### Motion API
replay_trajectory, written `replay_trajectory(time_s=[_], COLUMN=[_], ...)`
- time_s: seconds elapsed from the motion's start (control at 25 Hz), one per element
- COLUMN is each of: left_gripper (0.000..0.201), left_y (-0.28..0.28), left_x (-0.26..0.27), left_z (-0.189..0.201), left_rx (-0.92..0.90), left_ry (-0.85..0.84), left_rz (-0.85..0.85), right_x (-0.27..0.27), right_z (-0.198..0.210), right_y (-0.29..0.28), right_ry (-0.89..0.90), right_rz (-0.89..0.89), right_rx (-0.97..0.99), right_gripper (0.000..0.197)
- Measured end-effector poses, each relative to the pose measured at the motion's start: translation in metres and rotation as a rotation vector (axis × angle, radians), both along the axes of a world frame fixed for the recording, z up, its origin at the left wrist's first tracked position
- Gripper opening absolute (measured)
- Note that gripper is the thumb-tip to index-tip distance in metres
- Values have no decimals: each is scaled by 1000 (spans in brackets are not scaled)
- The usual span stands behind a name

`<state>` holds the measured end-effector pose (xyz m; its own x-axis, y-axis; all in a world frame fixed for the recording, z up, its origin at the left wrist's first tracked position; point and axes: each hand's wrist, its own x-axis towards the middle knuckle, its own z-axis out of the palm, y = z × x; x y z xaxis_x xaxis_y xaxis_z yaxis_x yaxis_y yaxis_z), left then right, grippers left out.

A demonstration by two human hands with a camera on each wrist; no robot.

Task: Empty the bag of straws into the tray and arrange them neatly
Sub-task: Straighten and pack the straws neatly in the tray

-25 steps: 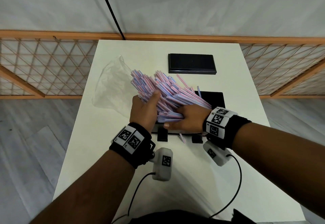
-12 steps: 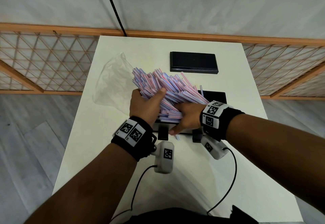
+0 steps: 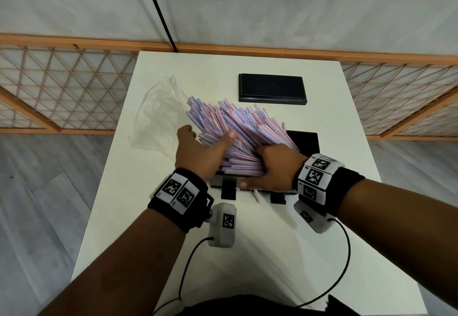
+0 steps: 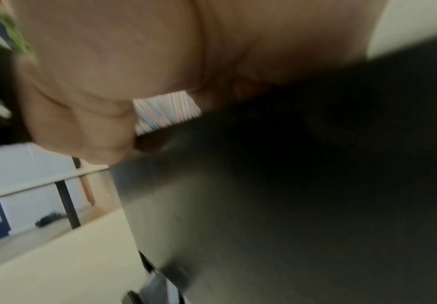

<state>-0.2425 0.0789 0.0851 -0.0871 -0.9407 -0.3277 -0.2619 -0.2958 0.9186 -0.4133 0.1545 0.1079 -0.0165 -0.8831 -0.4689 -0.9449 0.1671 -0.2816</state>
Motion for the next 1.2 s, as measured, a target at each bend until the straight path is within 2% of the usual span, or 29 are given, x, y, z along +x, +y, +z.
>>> replay_trajectory(time_s=[0.04, 0.12, 0.24, 0.28, 0.4, 0.64, 0.84, 0.96, 1.08, 1.2], left_gripper=[115, 97, 66, 64, 75, 82, 85, 85, 86, 75], left_y=[-2, -4, 0, 2, 2, 12, 11, 11, 10, 5], left_x=[1, 0, -4, -5, -5, -10, -13, -13, -12, -10], left_z=[1, 2, 0, 0, 0, 5, 5, 4, 6, 7], left_rx=[32, 53, 7, 12, 41, 50, 60, 33, 16, -50], left_ry=[50, 108, 23, 22, 88, 166, 203, 158, 169, 160], left_rz=[51, 63, -46, -54, -10, 36, 32, 9, 38, 63], right_x=[0, -1, 4, 4, 5, 12, 15, 15, 19, 14], right_z=[4, 7, 2, 0, -5, -9, -4, -5, -7, -7], right_y=[4, 11, 13, 12, 8, -11, -23, -25, -21, -19], right_ry=[-11, -29, -45, -29, 55, 10, -62, -85, -135, -222], right_rz=[-8, 3, 49, 46, 41, -31, 1, 24, 29, 14], right_rx=[-63, -167, -119, -93, -12, 167, 234, 221, 130, -7], right_gripper=[62, 55, 41, 39, 49, 55, 60, 57, 57, 58])
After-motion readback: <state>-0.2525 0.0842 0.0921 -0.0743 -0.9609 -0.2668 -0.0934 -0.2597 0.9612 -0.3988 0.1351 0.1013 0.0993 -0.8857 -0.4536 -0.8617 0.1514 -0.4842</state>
